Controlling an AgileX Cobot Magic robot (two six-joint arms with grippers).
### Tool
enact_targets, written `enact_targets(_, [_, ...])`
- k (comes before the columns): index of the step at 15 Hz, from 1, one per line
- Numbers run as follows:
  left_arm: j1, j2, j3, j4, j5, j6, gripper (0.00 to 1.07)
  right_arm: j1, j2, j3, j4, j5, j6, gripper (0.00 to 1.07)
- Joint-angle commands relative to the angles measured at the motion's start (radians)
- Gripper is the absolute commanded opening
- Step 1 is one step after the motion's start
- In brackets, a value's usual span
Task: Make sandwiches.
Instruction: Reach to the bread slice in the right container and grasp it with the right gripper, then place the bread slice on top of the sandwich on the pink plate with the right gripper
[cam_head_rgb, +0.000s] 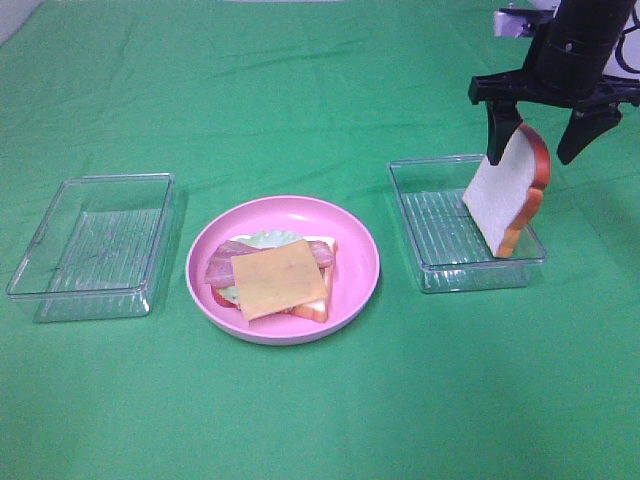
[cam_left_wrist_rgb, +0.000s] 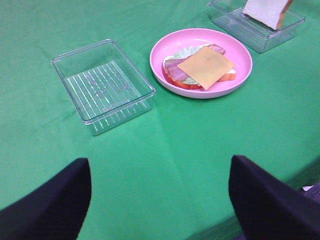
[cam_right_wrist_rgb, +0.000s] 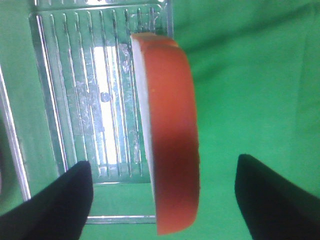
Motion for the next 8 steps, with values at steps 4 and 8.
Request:
enact_targets(4, [0.0,-0.019,0.001,-0.009,-0.01,0.001,0.73,-0.005,0.012,0.007,0.0,0.001,-0.022,0.13])
enact_targets(8, [0.0,-0.019,0.001,-0.009,-0.01,0.001,0.73,-0.004,-0.009,0.006,0.0,0.003,-0.022,0.0])
